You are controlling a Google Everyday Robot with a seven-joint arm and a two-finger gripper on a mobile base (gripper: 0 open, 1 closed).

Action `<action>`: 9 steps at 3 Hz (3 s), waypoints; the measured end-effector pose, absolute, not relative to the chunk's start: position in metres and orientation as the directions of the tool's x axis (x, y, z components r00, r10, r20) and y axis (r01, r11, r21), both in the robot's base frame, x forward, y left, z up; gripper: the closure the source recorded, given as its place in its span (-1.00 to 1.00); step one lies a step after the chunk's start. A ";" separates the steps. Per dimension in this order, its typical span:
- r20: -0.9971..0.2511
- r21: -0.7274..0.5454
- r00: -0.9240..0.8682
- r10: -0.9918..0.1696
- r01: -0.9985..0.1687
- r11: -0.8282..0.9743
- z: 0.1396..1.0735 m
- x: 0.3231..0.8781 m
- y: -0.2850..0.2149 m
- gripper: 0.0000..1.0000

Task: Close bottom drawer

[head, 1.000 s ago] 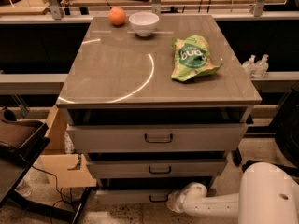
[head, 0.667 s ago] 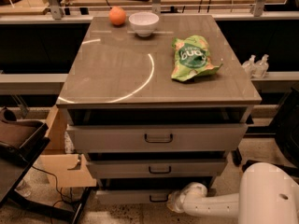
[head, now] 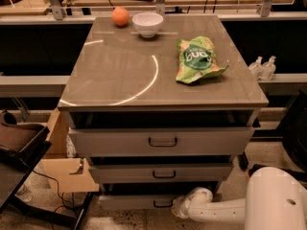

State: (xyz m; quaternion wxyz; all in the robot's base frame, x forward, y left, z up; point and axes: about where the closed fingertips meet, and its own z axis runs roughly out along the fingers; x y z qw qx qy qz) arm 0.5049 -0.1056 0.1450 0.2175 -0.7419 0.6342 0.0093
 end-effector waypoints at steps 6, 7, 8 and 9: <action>-0.290 -0.310 0.195 -0.937 -0.945 -0.101 0.145 0.505 -0.105 1.00; -0.290 -0.310 0.195 -0.937 -0.945 -0.101 0.145 0.505 -0.105 1.00; -0.290 -0.310 0.195 -0.937 -0.945 -0.101 0.145 0.505 -0.105 1.00; -0.290 -0.310 0.195 -0.937 -0.945 -0.101 0.145 0.504 -0.105 1.00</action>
Offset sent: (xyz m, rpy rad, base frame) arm -0.0602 -0.0311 -0.0404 -0.1271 0.3125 -0.0071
